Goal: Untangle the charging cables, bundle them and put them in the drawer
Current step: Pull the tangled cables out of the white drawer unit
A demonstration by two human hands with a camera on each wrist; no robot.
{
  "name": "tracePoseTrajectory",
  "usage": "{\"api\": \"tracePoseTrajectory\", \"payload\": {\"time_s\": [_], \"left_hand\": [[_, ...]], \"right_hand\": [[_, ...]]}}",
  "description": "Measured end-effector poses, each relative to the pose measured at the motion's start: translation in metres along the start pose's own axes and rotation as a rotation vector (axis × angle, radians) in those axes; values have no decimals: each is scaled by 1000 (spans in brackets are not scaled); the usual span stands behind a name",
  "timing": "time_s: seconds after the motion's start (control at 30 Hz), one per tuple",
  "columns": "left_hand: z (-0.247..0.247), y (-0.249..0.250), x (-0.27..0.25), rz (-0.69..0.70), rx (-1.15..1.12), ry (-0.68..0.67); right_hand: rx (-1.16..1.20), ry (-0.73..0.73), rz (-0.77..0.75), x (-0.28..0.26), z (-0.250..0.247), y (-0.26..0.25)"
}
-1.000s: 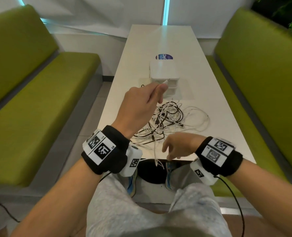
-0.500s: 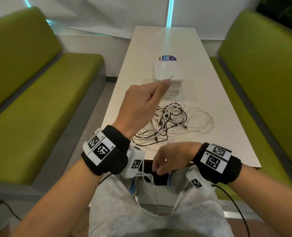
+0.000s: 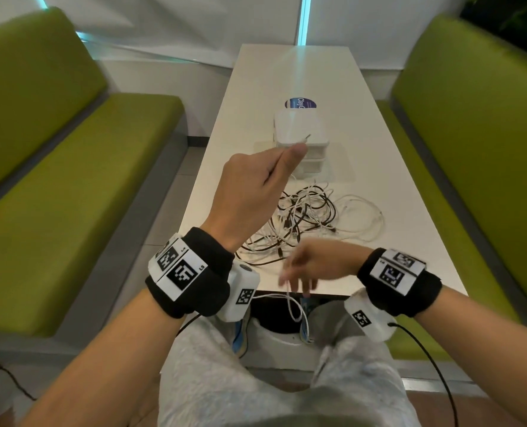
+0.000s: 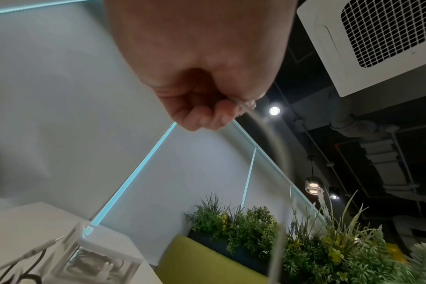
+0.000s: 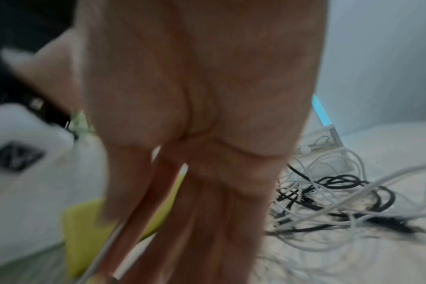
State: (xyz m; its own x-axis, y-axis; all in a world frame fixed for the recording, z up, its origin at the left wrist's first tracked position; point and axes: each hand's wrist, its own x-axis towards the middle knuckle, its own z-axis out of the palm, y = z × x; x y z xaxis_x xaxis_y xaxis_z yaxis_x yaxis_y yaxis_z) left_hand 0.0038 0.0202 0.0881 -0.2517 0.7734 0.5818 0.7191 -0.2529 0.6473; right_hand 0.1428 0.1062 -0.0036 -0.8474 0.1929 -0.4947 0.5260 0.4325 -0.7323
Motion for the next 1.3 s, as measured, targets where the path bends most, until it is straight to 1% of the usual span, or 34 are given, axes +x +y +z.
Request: {"api": "tracePoseTrajectory", "payload": {"time_s": [0.03,0.07,0.1,0.13,0.17,0.2,0.23,0.3,0.33,0.37,0.4,0.43,0.5,0.57,0.6,0.7,0.77,0.83,0.87,0.9,0.93,1.0,1.03,1.07,1.13,1.2,1.23,1.3], "left_hand": [[-1,1,1,5,-7,3],[-3,0,1,5,-13,2],[-4,0,1,2,-18,2],[-5,-1,1,0,-18,4],[-6,-1,0,1,-16,4],[-5,-2,-1,0,-15,0],[-4,-2,-2,-4,-18,-7],[0,-1,-5,-21,-32,-28],[2,-1,-5,-29,-40,-35],[3,0,-5,-35,-48,-36],[3,0,-4,-40,-66,-33],[3,0,-3,-47,-99,-30],[2,1,0,-69,-206,-27],[5,0,3,-114,-310,-60],[8,-3,4,-140,-341,-86],[18,-10,6,-184,-318,-133],[21,-18,9,-158,-193,-144],[23,-25,12,-139,-105,-157],[24,-29,14,-139,-107,-161],[25,-32,15,-147,-124,-164],[27,-36,17,-164,-141,-169],[34,-43,17,-206,-165,-180],[38,-46,17,-232,-173,-183],[42,-49,16,-262,-179,-187],[50,-54,16,-314,-189,-215],[56,-60,15,-342,-186,-241],[58,-63,16,-348,-188,-245],[60,-67,17,-360,-195,-258]], "right_hand": [[-175,-139,99,1,4,7],[-336,-223,175,0,7,11],[-465,-237,214,-1,5,13],[-530,-193,214,-3,2,12],[-525,-121,183,-6,-3,9],[-439,-46,128,-11,-9,3],[-288,10,58,-16,-14,-6],[52,64,-106,-26,-18,-26],[152,80,-177,-29,-17,-34],[169,96,-227,-30,-15,-39],[147,105,-239,-28,-10,-41],[106,101,-206,-25,-3,-39],[35,45,-61,-15,8,-26],[62,9,56,-7,16,-10],[92,0,82,-3,18,-2],[57,-6,101,0,13,15],[-20,-13,71,1,0,22],[-9,-23,52,0,-17,29],[8,5,51,0,-25,31],[17,69,52,0,-32,34],[34,170,51,1,-40,38],[16,432,69,4,-53,49],[-40,546,97,6,-58,56],[-116,618,143,9,-62,63],[-291,653,301,15,-66,76],[-402,623,458,24,-63,91],[-428,608,495,28,-60,98],[-452,615,498,34,-55,105]]}}
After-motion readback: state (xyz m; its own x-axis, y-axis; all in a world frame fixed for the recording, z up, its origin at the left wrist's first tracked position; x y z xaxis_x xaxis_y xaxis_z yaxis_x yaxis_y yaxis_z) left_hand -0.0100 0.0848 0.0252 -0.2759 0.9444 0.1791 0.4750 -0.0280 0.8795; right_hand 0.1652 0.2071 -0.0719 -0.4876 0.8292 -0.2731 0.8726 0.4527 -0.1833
